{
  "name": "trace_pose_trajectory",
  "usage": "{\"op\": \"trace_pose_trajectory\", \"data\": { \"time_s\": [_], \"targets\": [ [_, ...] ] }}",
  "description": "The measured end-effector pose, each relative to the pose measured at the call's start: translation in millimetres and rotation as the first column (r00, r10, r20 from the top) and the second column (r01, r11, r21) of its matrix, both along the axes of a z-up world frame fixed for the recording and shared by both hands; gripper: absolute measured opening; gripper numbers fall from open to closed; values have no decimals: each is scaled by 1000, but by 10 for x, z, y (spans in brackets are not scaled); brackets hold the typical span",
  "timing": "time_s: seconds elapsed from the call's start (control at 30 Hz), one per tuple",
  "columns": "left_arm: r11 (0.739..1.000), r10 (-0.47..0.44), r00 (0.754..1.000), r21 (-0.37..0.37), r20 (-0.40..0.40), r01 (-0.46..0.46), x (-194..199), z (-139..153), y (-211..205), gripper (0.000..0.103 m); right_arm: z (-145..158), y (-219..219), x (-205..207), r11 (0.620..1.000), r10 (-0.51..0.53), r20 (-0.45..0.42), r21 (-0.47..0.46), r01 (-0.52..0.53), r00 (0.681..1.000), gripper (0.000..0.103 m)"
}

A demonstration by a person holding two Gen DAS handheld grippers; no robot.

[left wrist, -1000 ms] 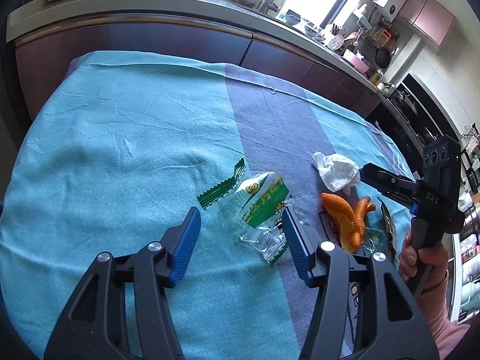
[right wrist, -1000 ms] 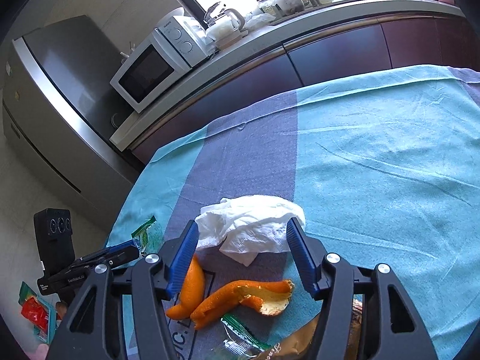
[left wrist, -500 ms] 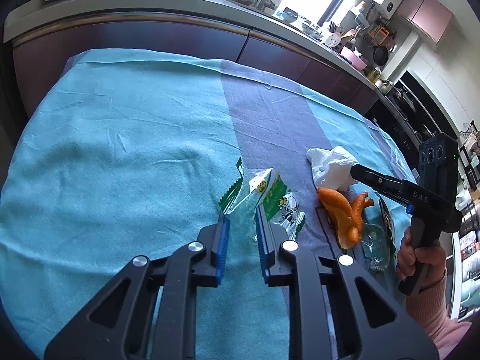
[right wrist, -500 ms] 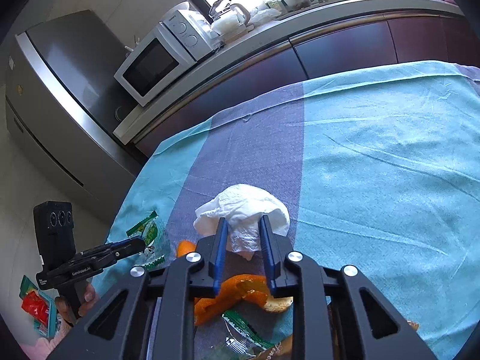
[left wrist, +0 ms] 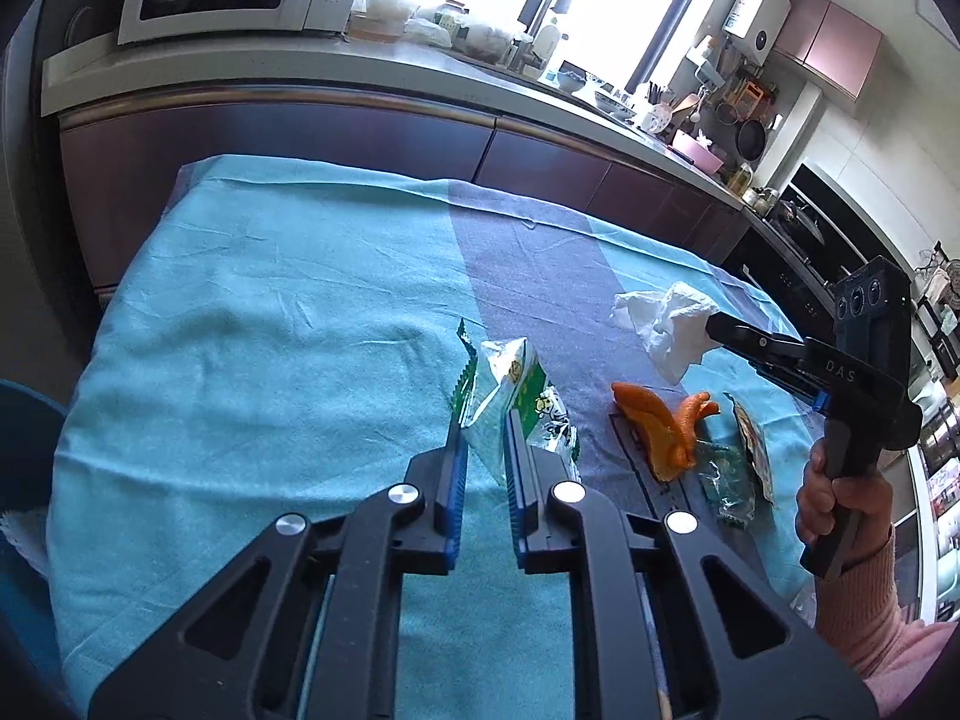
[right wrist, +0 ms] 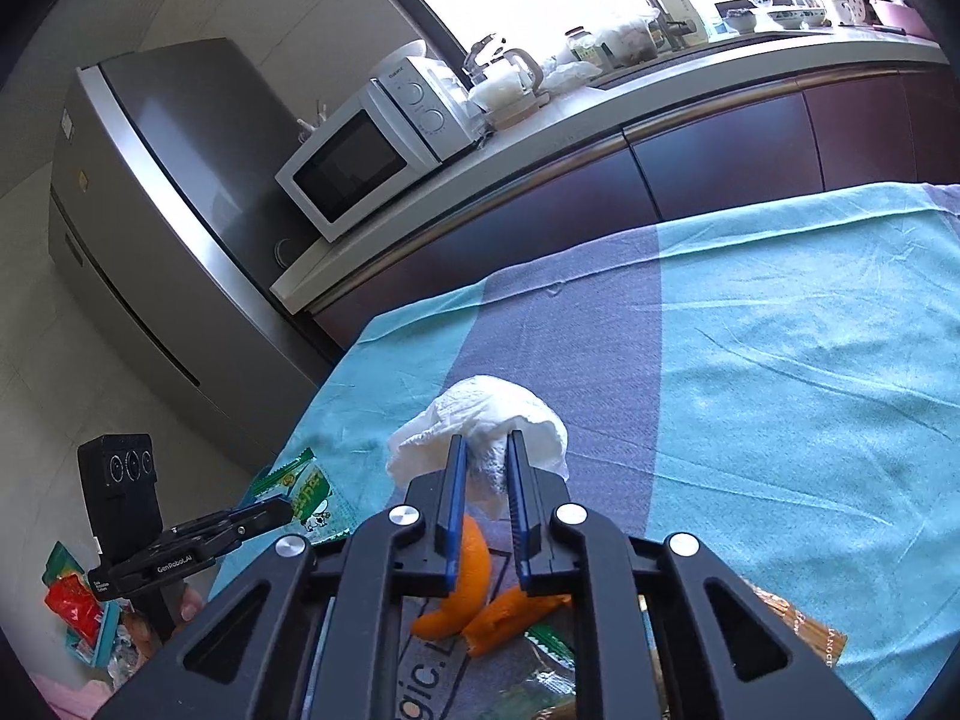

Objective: Collect trash
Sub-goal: 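Lift the wrapper and tissue and carry both toward the teal bin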

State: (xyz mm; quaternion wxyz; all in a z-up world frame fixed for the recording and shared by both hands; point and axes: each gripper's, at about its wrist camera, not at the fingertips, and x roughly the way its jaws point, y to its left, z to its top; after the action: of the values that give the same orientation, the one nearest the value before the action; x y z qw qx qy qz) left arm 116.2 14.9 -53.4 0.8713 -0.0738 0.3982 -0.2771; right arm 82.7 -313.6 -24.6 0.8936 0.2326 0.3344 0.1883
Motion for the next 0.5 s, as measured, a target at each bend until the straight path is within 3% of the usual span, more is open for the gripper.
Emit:
{"op": "trace_pose_trajectory", "data": {
  "time_s": [0.5],
  "targets": [
    [996,88,995,-34,40,-87,-359,148,478,13,134,576,-37,989,133,55,60,-136,990,12]
  ]
}}
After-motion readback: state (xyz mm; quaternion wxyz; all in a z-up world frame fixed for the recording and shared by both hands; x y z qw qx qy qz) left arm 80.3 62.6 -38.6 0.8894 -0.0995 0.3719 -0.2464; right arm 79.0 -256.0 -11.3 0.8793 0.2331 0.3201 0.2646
